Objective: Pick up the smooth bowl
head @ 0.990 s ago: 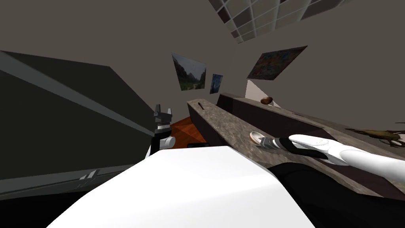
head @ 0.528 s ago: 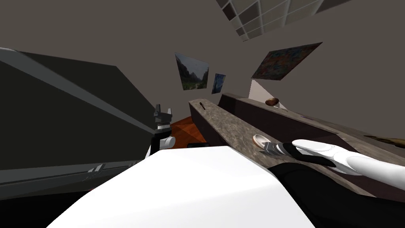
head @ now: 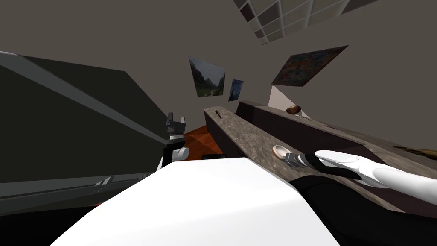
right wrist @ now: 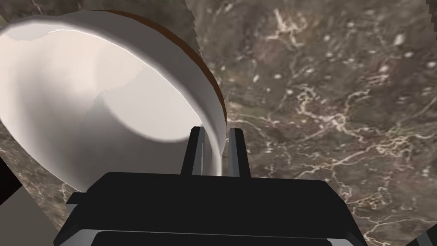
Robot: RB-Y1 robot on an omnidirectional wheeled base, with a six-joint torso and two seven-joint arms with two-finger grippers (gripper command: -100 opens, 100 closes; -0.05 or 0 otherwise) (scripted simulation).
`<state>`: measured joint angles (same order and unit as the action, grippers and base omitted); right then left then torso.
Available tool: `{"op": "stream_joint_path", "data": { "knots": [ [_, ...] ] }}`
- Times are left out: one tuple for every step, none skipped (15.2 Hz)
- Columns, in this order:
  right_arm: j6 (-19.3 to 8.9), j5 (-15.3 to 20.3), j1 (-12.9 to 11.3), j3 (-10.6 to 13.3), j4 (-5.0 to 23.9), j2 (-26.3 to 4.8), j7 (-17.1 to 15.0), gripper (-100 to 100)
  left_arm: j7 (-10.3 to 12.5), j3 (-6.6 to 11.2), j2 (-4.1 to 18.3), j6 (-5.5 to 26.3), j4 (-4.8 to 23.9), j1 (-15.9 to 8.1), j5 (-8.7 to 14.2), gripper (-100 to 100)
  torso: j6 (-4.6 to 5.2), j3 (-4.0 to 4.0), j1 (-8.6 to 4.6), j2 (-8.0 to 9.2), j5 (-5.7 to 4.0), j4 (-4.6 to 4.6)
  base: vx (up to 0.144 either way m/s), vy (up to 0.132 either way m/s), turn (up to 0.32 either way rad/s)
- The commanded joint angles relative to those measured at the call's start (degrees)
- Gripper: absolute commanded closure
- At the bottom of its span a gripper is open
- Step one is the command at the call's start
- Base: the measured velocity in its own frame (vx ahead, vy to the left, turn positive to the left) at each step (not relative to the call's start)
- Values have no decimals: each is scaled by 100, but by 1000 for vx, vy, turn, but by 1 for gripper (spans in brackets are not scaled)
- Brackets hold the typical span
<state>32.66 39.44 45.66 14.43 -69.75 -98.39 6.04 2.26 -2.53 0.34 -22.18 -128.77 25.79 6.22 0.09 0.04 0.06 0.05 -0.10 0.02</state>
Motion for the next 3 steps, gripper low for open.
{"op": "stream_joint_path", "data": {
  "knots": [
    [125, -45, 11, -68, -31, -179, -81, 100, 0, 0, 0, 0, 0, 0, 0, 0, 0, 0, 0, 0, 0, 0, 22, 27, -79],
    [146, -56, 14, -84, -40, -225, -96, 100, 0, 0, 0, 0, 0, 0, 0, 0, 1, -2, 7, -3, 3, 0, 16, 21, -74],
    [109, -50, 27, -69, -12, -149, -44, 100, 0, 0, 0, 0, 0, 0, 0, 0, 0, -2, 11, -4, 6, 0, 8, 9, -21]
  ]
}}
